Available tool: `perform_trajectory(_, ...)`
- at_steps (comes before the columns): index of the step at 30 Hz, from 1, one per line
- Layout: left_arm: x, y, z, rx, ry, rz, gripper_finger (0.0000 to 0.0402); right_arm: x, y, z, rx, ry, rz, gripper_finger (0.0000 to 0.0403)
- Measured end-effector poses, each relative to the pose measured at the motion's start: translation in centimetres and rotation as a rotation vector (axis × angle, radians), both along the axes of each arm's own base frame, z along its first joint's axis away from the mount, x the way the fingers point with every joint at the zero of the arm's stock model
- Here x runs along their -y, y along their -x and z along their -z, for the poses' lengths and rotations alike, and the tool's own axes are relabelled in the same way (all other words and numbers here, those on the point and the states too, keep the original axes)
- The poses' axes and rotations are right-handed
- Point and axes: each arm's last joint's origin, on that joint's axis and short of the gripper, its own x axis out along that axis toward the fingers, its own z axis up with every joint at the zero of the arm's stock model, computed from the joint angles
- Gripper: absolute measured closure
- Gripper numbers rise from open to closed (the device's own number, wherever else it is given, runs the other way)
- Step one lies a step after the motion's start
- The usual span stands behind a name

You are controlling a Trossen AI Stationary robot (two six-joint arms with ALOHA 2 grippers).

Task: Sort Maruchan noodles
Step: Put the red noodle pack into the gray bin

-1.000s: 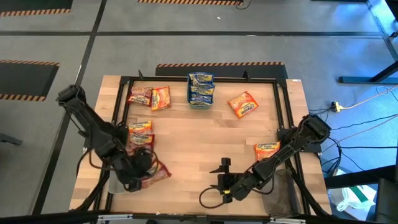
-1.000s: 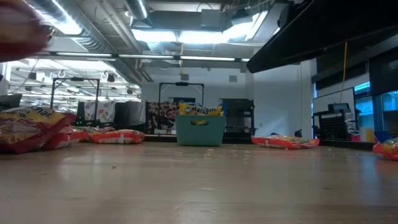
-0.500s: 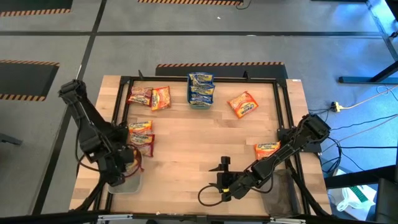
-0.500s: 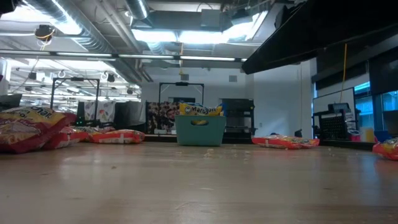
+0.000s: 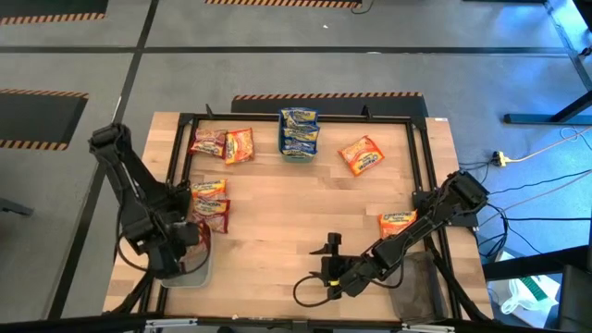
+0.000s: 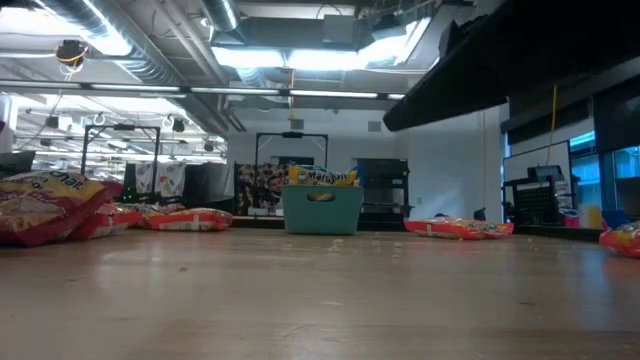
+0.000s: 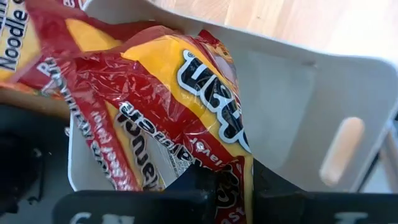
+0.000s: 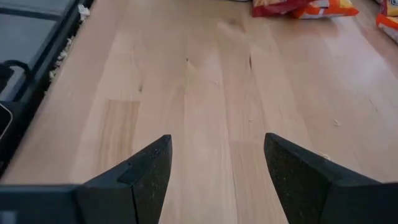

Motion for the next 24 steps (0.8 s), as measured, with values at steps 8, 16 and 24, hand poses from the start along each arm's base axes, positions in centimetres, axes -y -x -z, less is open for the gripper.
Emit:
perform_trajectory(8, 1.0, -0.8, 2.0, 0.007, -0.169, 0.101, 0.0388, -0.1, -0.2, -0.3, 0.031, -0.005, -0.006, 0.0159)
perform_trajectory(16, 1.8, -1.1, 3.8, -0.052, -0.271, 0.189, 0.0388, -0.2, -0.2, -0.3, 0.029, -0.01, -0.013, 0.0159)
perform_trajectory(24, 2.1, -1.3, 4.5, -0.074, -0.313, 0.133, 0.0339, -0.2, -0.2, -0.3, 0.027, -0.02, -0.018, 0.0159)
